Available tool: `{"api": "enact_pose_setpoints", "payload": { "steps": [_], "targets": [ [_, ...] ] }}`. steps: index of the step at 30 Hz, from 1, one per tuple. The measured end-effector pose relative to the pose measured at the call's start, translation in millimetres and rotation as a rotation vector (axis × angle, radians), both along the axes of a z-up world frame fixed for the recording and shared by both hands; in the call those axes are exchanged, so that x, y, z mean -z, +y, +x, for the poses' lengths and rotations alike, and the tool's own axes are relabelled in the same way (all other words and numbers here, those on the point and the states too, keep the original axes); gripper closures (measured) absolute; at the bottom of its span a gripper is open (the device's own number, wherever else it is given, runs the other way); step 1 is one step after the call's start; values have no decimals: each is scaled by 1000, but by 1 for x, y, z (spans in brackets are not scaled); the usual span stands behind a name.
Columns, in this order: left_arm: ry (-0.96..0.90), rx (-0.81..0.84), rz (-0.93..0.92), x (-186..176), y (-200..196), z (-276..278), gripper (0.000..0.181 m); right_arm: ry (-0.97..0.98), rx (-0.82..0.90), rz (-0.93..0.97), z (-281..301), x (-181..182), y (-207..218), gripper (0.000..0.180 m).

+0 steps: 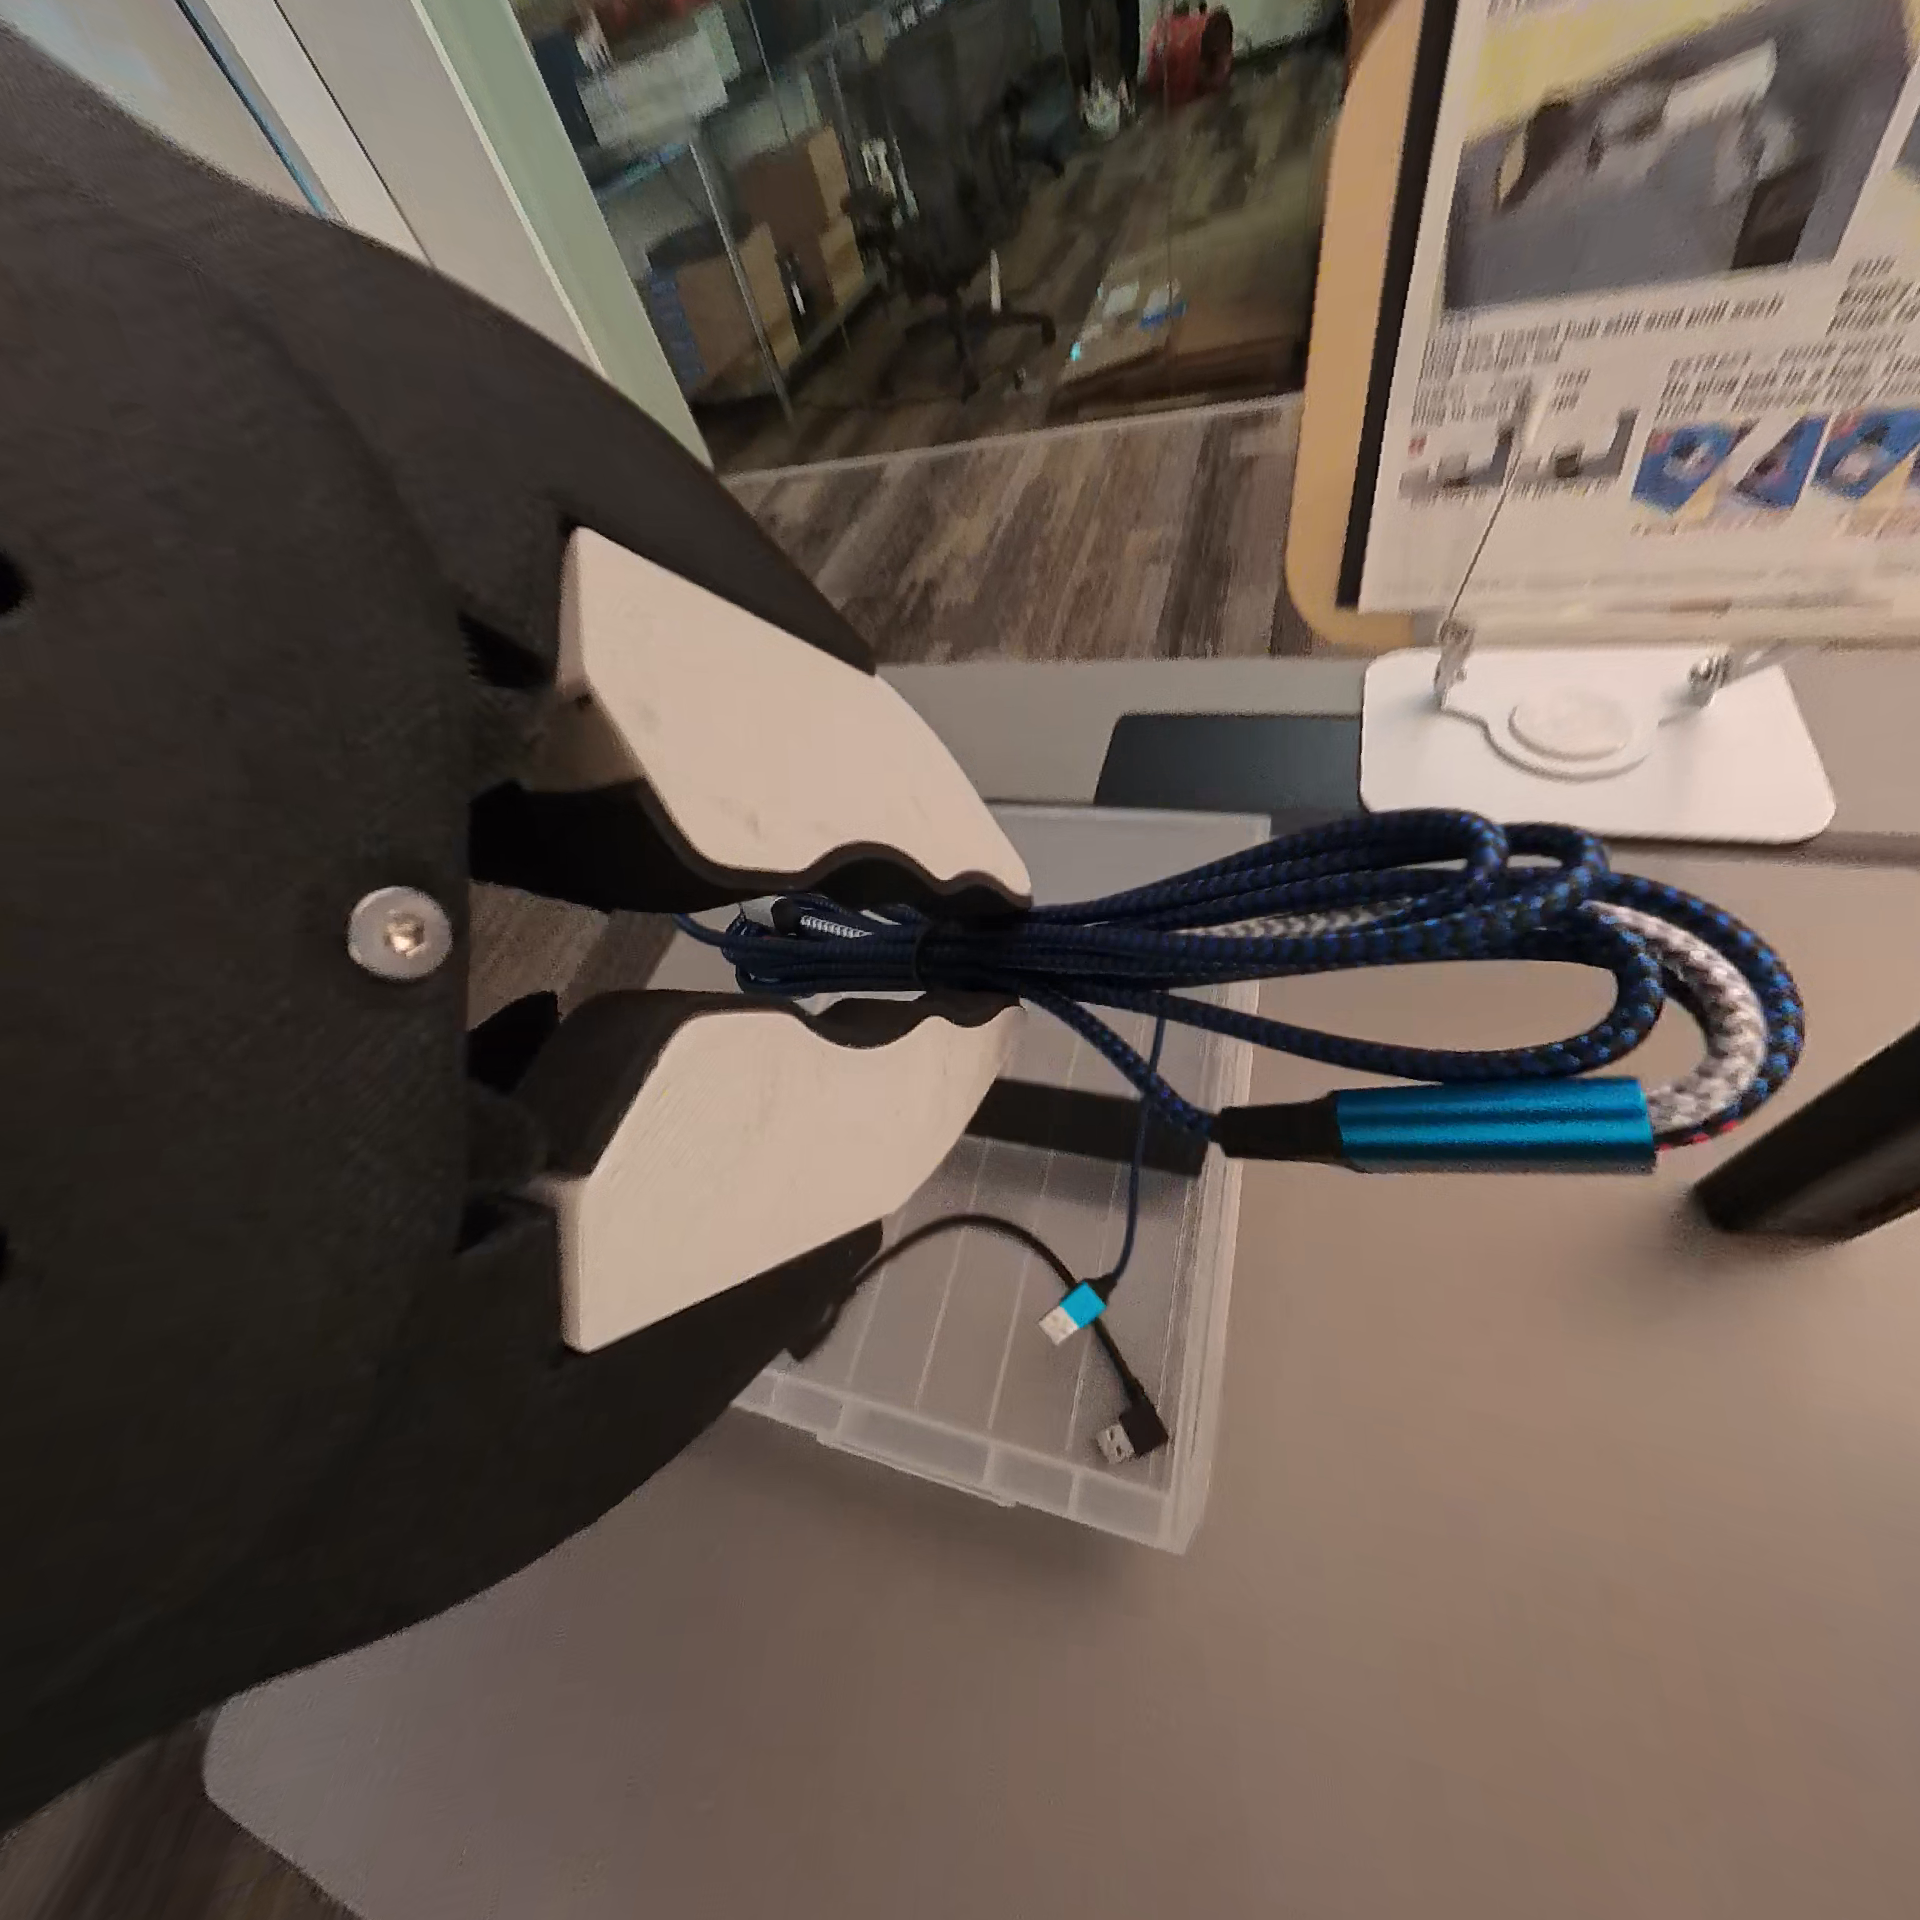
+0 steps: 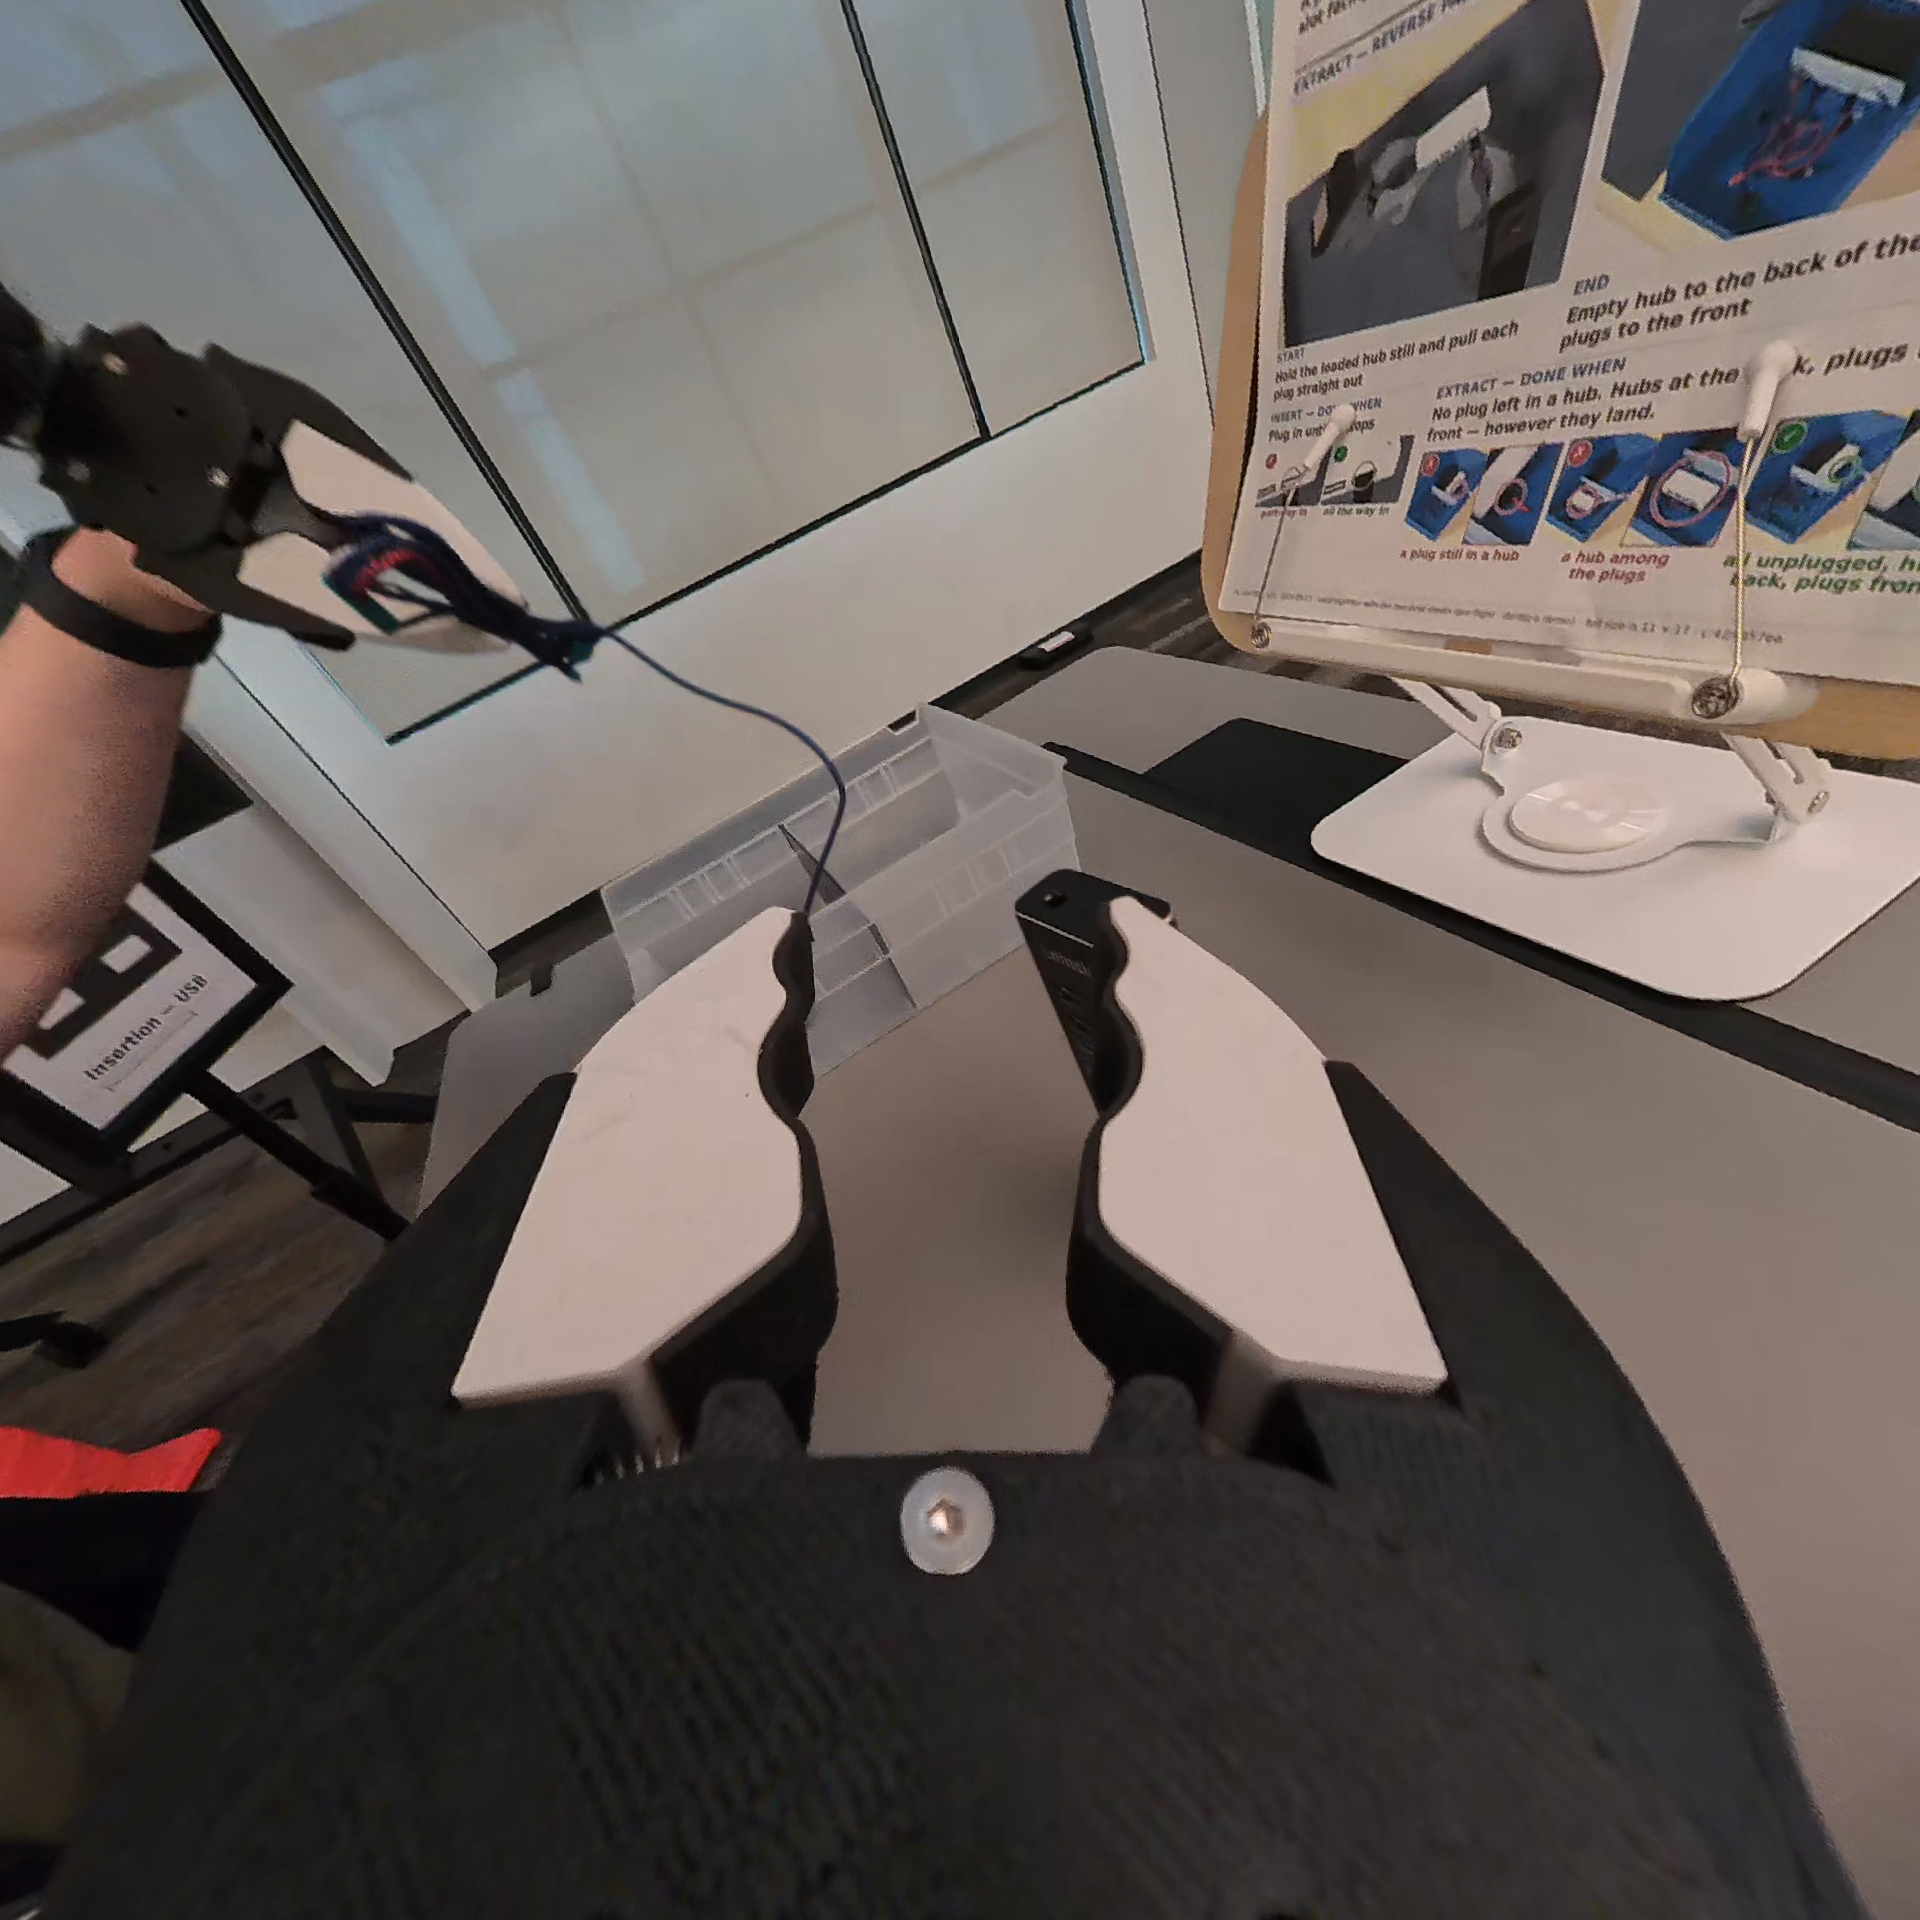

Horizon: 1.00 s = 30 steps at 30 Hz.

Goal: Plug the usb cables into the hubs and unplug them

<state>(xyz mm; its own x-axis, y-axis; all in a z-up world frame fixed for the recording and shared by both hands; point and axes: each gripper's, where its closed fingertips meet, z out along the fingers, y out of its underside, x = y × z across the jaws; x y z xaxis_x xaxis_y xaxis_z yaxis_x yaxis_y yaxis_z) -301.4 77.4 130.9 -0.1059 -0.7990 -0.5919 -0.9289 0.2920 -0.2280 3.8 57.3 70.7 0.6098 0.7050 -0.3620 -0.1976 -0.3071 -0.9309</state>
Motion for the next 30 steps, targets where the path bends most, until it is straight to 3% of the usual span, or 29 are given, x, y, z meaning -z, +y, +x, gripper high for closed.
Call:
{"api": "enact_pose_setpoints", "payload": {
  "steps": [1,7,11,15,18,25,30],
  "targets": [
    [0,-1,29,-14,-3,3,169,5,-5,7,0,-3,-2,128],
    [-86,27,122,-90,-37,42,169,35,-2,60,7,-25,-13,128],
    [-210,35,0,-88,-59,85,169,71,5,85,18,-41,-23,128],
    [-306,35,-212,-24,-75,133,169,91,8,111,29,-55,-34,128],
    [-247,71,-285,46,-89,162,169,80,38,142,39,-64,-39,128],
    [-19,79,-275,178,-95,194,169,83,73,182,55,-75,-47,128],
    [98,101,-231,235,-95,194,169,94,69,171,57,-74,-45,128]
  ]
}}
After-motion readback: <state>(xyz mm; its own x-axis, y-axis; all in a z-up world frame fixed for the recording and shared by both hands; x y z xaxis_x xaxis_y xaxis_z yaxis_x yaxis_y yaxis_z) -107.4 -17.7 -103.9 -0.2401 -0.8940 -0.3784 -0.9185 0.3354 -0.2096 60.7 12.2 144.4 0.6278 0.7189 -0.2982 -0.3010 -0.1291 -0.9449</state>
